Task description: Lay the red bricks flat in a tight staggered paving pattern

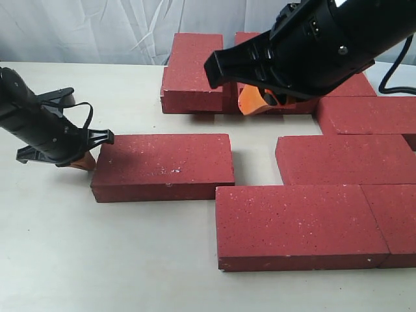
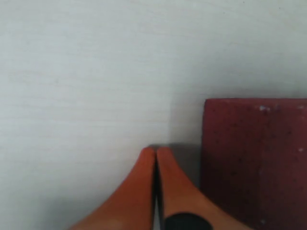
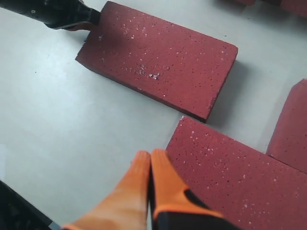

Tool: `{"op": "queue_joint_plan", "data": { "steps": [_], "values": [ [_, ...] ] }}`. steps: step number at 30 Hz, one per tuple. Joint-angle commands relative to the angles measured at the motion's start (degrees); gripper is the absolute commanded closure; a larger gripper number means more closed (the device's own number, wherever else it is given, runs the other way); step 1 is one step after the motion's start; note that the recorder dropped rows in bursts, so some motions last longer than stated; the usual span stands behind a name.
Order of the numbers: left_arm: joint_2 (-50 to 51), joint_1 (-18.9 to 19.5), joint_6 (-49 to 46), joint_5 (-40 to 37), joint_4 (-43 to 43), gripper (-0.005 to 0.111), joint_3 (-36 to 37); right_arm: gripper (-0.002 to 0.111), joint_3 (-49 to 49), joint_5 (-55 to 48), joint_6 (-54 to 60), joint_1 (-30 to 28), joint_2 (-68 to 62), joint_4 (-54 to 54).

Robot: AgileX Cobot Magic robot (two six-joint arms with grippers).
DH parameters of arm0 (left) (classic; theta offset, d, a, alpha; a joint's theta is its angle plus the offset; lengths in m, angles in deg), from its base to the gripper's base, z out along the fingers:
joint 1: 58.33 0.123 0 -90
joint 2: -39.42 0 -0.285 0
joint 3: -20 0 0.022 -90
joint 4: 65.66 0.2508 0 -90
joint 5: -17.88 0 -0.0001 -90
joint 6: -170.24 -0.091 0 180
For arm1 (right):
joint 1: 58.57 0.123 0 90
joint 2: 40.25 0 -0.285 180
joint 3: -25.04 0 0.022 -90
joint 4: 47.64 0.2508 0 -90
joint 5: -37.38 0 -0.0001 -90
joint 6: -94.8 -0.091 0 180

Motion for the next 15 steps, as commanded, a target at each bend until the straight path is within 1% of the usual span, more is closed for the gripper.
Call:
{"op": "queue_joint_plan", "data": {
  "steps": [1, 4, 11, 15],
  "values": [
    [1.88, -1.31, 0.75, -2.27, 4.42, 0.107, 1.25, 0.109, -0.2, 0.18, 0.54, 0.08, -0.08, -0.49],
    [1.88, -1.96, 1.14, -2.15, 4.85, 0.107, 1.25, 0.109, -0.2, 0.18, 0.54, 0.08, -0.08, -0.49],
    [1.88, -5.12, 1.76, -1.39, 4.41, 0.107, 1.25, 0.109, -0.2, 0.18, 0.54, 0.08, -0.08, -0.49],
    [1.88, -5.67, 1.76, -0.4, 3.66, 0.107, 1.25, 0.109, -0.2, 0.18, 0.54, 0.08, -0.08, -0.49]
  ]
}}
